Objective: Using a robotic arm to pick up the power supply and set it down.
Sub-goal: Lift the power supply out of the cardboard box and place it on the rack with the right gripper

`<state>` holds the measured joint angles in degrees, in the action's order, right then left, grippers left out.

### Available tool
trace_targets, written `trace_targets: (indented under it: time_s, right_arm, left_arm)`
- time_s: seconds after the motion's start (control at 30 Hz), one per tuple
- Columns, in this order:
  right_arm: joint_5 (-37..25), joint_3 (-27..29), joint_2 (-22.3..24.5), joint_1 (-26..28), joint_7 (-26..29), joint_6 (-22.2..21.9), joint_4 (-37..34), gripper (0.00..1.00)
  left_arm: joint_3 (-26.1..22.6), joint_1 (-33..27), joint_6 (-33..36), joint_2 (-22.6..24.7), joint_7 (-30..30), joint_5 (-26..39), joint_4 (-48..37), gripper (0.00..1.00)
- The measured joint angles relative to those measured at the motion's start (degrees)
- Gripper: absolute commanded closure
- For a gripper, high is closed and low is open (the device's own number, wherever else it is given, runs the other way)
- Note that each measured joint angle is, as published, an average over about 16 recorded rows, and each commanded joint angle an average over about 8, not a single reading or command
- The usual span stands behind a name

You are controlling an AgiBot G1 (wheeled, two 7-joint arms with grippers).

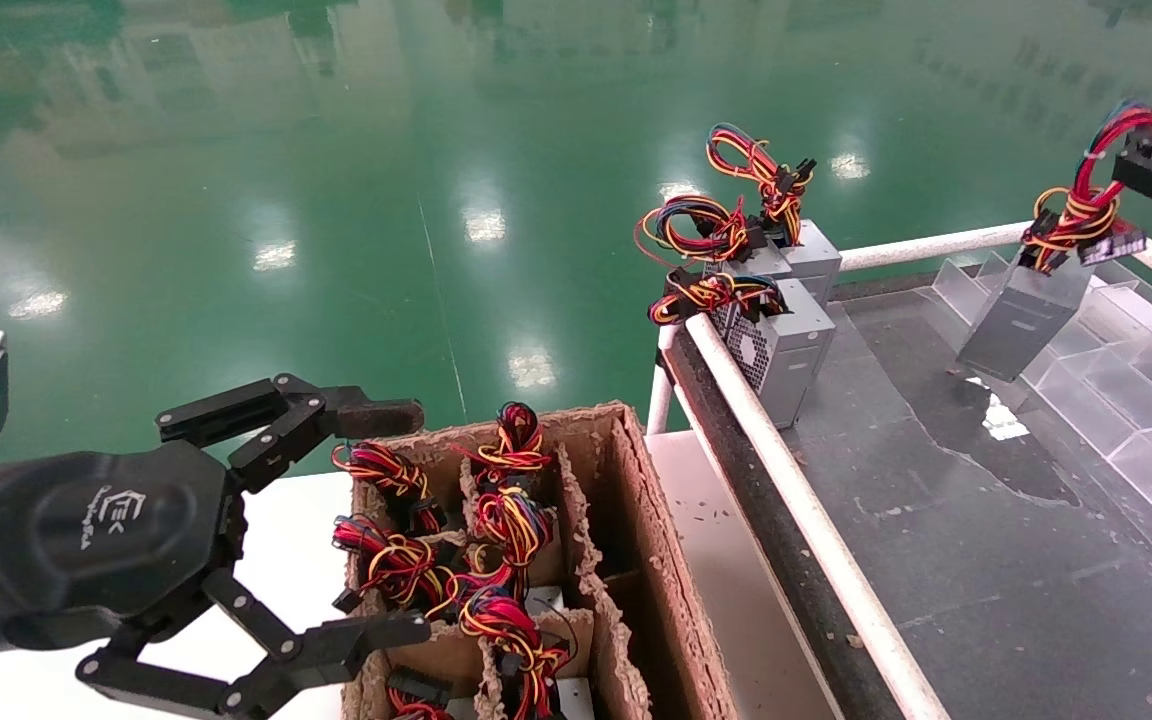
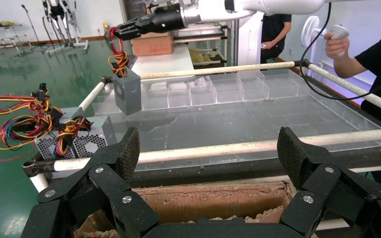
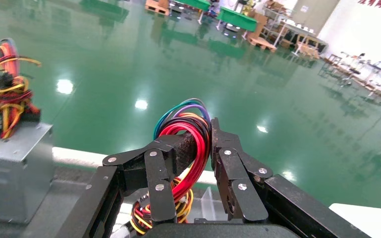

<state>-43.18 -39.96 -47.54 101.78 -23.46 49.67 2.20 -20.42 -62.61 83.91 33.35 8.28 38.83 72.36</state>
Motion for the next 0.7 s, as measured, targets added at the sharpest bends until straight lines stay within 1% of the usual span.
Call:
trace_targets:
  time_s: [0.3, 0.7]
  right_arm:
    - [-1.7, -1.16, -4.03, 2.37, -0.71, -2.63, -0.96, 1.0]
    - [-4.24, -2.94, -8.79, 3.58, -1.34, -3.08, -1.37, 1.0]
  left_arm:
    - [-0.01, 0.0, 0.0, 0.0, 0.0, 0.0, 0.0, 0.0]
    - [-0.01, 0.0, 0.0, 0.0, -0.01, -0.01, 0.0, 0.0]
